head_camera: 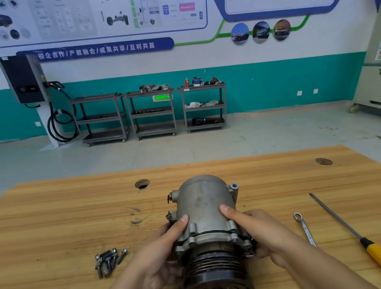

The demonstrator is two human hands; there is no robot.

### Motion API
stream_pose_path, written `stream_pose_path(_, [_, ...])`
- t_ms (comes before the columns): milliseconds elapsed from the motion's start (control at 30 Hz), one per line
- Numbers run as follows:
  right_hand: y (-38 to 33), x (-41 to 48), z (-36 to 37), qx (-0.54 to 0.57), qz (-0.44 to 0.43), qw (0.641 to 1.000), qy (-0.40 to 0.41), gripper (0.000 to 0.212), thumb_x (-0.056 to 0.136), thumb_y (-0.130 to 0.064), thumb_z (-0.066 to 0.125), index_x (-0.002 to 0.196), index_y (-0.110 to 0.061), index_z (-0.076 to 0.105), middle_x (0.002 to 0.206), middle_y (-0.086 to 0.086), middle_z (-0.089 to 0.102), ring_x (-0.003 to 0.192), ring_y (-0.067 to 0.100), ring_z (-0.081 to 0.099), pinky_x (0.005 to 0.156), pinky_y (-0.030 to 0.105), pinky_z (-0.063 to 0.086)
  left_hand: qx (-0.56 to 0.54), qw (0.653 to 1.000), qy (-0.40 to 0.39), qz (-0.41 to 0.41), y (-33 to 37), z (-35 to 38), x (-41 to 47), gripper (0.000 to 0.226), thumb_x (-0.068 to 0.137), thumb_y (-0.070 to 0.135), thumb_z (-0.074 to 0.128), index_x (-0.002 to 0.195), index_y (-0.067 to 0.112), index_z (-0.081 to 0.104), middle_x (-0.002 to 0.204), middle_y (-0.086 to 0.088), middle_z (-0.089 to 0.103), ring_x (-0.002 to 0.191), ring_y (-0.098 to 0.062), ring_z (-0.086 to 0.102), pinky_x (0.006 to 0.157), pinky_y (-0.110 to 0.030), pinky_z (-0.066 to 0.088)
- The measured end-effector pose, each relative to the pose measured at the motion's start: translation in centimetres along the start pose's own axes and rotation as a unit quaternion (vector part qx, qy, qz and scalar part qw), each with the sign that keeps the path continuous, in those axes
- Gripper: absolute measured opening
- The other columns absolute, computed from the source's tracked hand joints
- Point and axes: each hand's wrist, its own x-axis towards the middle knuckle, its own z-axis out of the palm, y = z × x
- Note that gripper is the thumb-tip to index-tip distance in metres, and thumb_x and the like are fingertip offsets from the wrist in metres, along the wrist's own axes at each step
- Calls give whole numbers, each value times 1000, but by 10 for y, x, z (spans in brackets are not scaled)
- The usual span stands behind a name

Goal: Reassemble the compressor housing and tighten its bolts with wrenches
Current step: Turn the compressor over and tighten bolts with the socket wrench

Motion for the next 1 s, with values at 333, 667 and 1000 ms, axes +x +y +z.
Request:
stream_pose_path(333, [4,-7,-5,-117,-27,993,16,49,85,-68,39,93,-29,68,84,-5,73,74,16,70,55,29,55,23,999,-23,-18,-4,-9,-1,52,56,51,70,100,23,66,58,-6,68,49,-25,59,65,-40,52])
stream_pose_path(667, [40,-25,-13,16,-191,962,193,17,86,-42,55,91,-28,63,95,-6,68,69,15,69,49,27,50,130,983,71,109,-28,-16,-17,73,73,64,51,137,31,38,113,-2,63,84,-17,64,72,-32,51])
stream_pose_path(1000, [52,-28,0,-55,-181,980,56,60,63,-69,50,119,-48,47,124,-23,52,113,-9,46,90,17,38,226,918,57,322,-38,-23,-14,44,75,38,64,116,43,49,120,7,55,103,6,56,76,-5,43])
